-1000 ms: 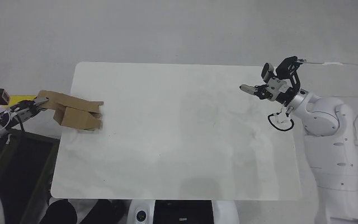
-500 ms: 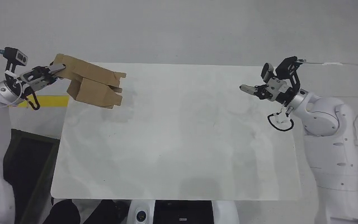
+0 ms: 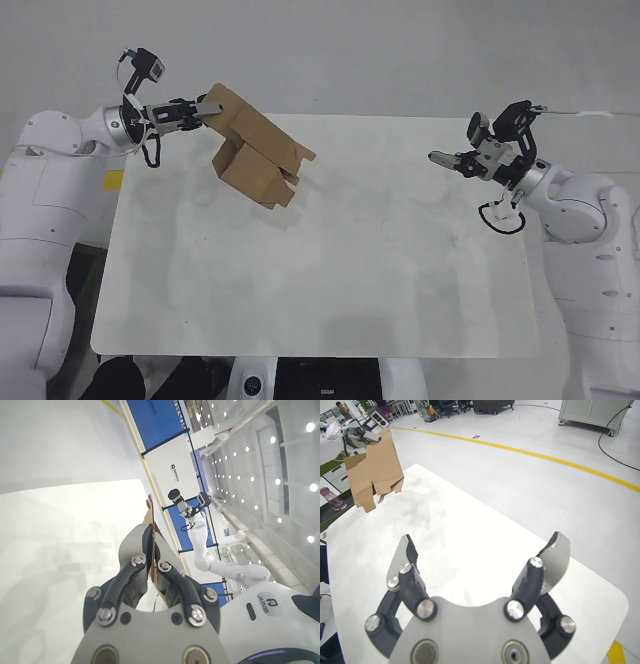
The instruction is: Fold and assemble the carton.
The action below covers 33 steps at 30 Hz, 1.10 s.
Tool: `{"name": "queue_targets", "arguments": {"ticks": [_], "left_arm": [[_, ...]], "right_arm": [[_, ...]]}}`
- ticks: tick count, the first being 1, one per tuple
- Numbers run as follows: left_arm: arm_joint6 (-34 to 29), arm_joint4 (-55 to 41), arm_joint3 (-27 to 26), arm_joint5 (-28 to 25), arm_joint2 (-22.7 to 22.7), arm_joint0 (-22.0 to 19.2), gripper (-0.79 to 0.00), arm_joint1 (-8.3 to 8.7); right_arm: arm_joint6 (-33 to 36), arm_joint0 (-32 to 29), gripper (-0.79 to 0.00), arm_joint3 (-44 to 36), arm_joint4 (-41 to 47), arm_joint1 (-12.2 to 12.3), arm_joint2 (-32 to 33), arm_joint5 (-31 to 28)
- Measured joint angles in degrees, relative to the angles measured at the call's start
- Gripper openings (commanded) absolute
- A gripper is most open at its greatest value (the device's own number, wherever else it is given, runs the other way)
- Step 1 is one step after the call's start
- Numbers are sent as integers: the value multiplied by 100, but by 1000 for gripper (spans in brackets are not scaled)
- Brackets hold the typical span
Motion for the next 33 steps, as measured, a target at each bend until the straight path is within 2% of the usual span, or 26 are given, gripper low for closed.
{"name": "queue_targets", "arguments": {"ticks": [5, 8, 19, 25, 29, 33], "left_arm": [[109, 58, -222, -111, 497, -132, -785, -167], [181, 53, -456, -182, 726, -118, -785, -209], [340, 33, -1409, -343, 1419, 37, -785, -147], [547, 127, -1725, -552, 1794, -34, -785, -62], [707, 153, -1903, -711, 2103, -91, -785, 25], [746, -40, -2026, -749, 2380, -149, -785, 110]], "right_arm": [[0, 0, 0, 0, 0, 0, 0, 0], [0, 0, 0, 0, 0, 0, 0, 0], [-2, -110, 0, 1, 239, -5, -74, 74], [889, 168, 0, 525, 2177, -16, -634, -218], [1990, 633, 0, 1077, 3673, -31, -1233, -403], [2619, 1037, 0, 1281, 4751, -36, -1930, -149]]}}
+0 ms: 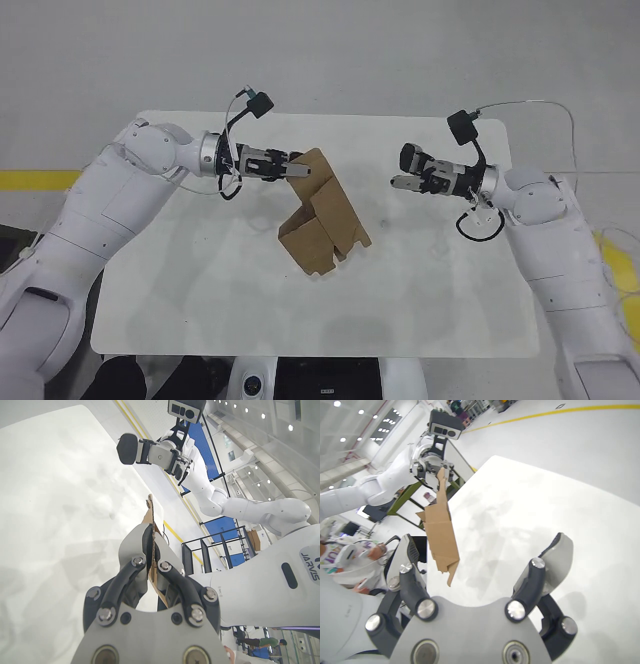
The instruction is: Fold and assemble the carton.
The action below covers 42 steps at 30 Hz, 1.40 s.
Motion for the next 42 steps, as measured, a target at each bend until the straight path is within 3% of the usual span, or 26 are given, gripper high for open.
{"name": "queue_targets", "arguments": {"ticks": [12, 14, 16, 17, 20, 33, 36, 40, 42], "left_arm": [[-30, -724, -309, 29, 567, -222, -785, 184], [-78, -863, -328, 77, 621, -243, -785, 198], [-122, -969, -326, 121, 655, -251, -785, 206], [-148, -1016, -321, 147, 675, -254, -785, 209], [-186, -1067, -321, 186, 717, -259, -785, 211], [-171, -1053, -346, 171, 840, -300, -785, 217], [-88, -929, -349, 86, 865, -321, -785, 225], [55, -772, -362, -56, 931, -345, -785, 245], [111, -726, -362, -112, 978, -366, -785, 257]], "right_arm": [[-222, 713, 0, 176, 940, 176, -1836, -202], [-273, 839, -114, 193, 1052, 219, -2101, -253], [-313, 945, -175, 203, 1154, 254, -2333, -293], [-334, 1012, -363, 210, 1232, 276, -2489, -315], [-390, 1181, -477, 237, 1428, 329, -2864, -370], [-749, 1854, -570, 254, 2075, 541, -4304, -730], [-913, 1996, -634, 280, 2188, 588, -4595, -893], [-1120, 2178, -785, 340, 2299, 633, -4975, -1099], [-1214, 2280, -785, 363, 2360, 649, -5180, -1193]]}}
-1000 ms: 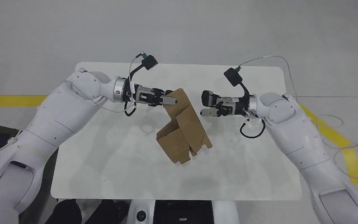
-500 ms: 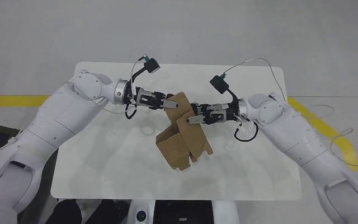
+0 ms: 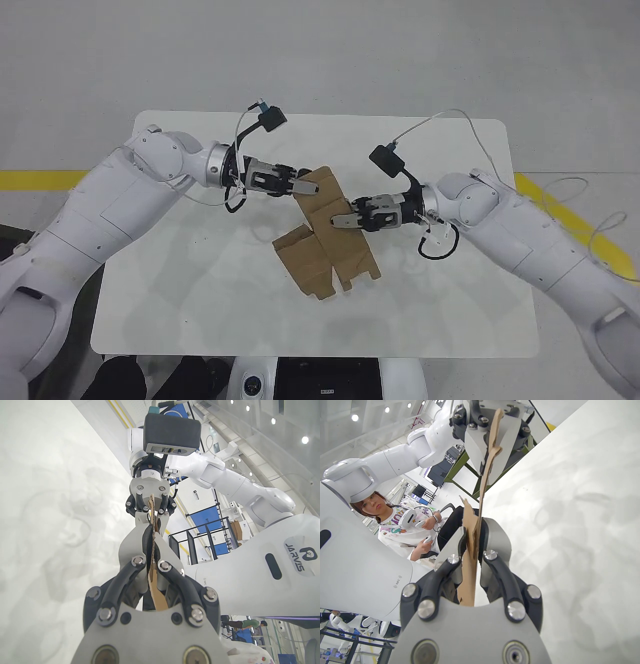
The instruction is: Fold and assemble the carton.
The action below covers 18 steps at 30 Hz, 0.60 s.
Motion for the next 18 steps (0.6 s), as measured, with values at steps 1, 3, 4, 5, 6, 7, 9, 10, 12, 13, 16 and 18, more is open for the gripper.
{"name": "queue_targets", "arguments": {"ticks": [1, 3, 4, 5, 6, 7, 9, 10, 12, 13, 16, 18], "left_arm": [[21, 11, 0, -21, 22, -9, -625, 5], [65, 25, 1, -66, 72, -36, -151, 16], [87, 28, 0, -87, 92, -48, 0, 21], [118, 30, -9, -118, 119, -64, 0, 28], [138, 23, -18, -137, 139, -76, 0, 34], [153, -4, -25, -152, 156, -86, 0, 40], [175, -116, -37, -173, 173, -115, 0, 61], [185, -174, -39, -185, 170, -126, 0, 73], [215, -326, -36, -214, 138, -139, 0, 108], [231, -412, -23, -231, 109, -136, 0, 132], [270, -571, 46, -269, 25, -107, 0, 187], [326, -587, 154, -326, -41, -69, 0, 225]], "right_arm": [[-22, 46, -785, 4, 33, 6, -82, -22], [-28, 142, -785, 6, 139, 17, -235, -29], [-27, 177, -785, 10, 185, 22, -289, -27], [-24, 217, -785, 16, 244, 27, -349, -26], [-23, 243, -785, 20, 291, 30, -386, -25], [-23, 263, -785, 28, 340, 32, -416, -25], [-23, 294, -785, 73, 442, 37, -465, -24], [-23, 303, -785, 99, 480, 39, -481, -24], [-24, 317, -785, 169, 575, 40, -500, -24], [-24, 323, -785, 213, 632, 41, -499, -24], [-24, 332, -785, 330, 766, 42, -464, -24], [-25, 325, -785, 452, 880, 41, -401, -24]]}}
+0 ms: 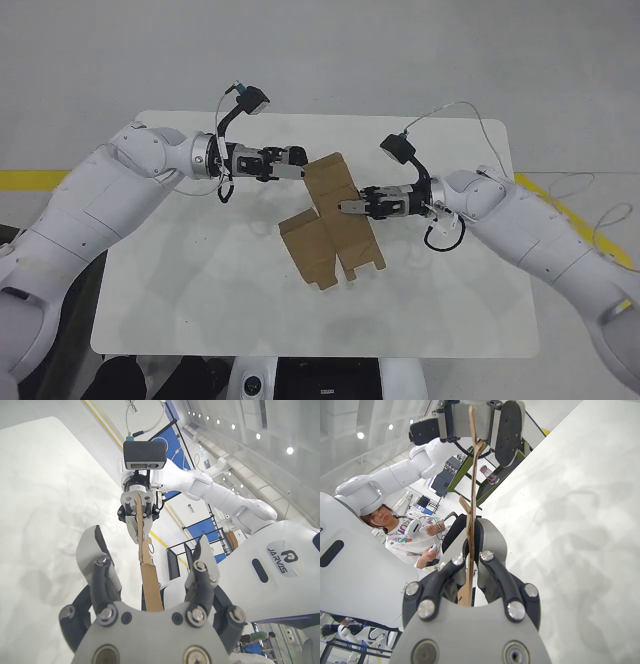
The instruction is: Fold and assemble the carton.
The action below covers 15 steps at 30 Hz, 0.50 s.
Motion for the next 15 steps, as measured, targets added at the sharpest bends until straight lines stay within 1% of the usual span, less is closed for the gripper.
{"name": "queue_targets", "arguments": {"ticks": [3, 7, 10, 15], "left_arm": [[109, 97, 178, -108, -52, 79, 0, 35], [106, 55, 330, -103, -73, 199, 0, 39], [93, 85, 376, -90, -81, 281, 0, 21], [134, 207, 306, -132, -116, 413, 0, -7]], "right_arm": [[-1, -56, -785, 225, 218, -15, 195, 0], [-84, -242, -785, 467, 451, -73, 560, 0], [-453, -420, -785, 579, 450, -150, 832, 0], [-1083, -647, -785, 742, 81, -300, 1140, 0]]}}
